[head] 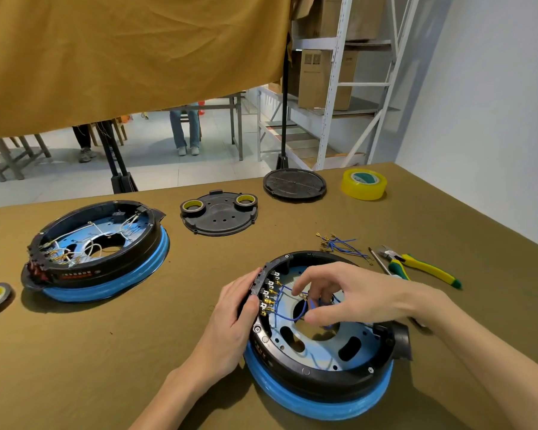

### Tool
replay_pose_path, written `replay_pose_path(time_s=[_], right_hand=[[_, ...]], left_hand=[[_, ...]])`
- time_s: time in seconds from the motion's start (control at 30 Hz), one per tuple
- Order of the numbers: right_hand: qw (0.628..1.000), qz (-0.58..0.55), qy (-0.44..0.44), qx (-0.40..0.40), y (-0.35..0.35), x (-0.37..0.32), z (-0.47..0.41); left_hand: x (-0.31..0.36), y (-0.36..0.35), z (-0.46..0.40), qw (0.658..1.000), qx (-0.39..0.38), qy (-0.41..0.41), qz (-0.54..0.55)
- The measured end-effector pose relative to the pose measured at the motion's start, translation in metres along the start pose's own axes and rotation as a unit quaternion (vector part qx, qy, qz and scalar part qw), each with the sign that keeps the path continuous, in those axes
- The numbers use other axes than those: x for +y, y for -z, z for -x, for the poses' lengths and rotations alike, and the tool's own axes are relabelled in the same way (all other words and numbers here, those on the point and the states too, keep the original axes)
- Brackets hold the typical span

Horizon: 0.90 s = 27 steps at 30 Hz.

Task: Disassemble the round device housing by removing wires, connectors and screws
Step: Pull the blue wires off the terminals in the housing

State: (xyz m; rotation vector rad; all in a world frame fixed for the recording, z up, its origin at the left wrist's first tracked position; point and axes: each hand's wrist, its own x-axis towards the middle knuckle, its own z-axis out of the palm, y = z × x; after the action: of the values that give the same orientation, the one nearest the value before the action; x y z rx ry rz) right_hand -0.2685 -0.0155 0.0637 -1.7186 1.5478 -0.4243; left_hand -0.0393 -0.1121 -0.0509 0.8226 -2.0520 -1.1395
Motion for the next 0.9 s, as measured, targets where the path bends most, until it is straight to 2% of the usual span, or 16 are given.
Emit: replay_pose_path(time_s=[0.1,0.27,0.57,0.77,0.9], right_hand=[[0.999,-0.039,0.015,0.011,0.007,0.006,0.002],[0.986,-0.135,0.036,0.087,0.013,0.017,0.001],[0.986,-0.085,0.034,0.141,0.011,0.023,-0.007],[0.975,-0.135,0.056,0.170,0.025,0.027,0.007],[0.977,-0.140,0.056,0.153,0.025,0.028,0.008]], left_hand=[[0.002,0.000,0.000,1.000,-0.001,0.001,0.002],[0.005,0.001,0.000,1.000,-0.005,0.004,0.007],[0.003,0.001,0.001,1.000,0.000,0.006,0.010],[0.004,0.001,0.000,1.000,0.000,0.003,0.016],[0.005,0.001,0.000,1.000,-0.003,0.006,0.015]])
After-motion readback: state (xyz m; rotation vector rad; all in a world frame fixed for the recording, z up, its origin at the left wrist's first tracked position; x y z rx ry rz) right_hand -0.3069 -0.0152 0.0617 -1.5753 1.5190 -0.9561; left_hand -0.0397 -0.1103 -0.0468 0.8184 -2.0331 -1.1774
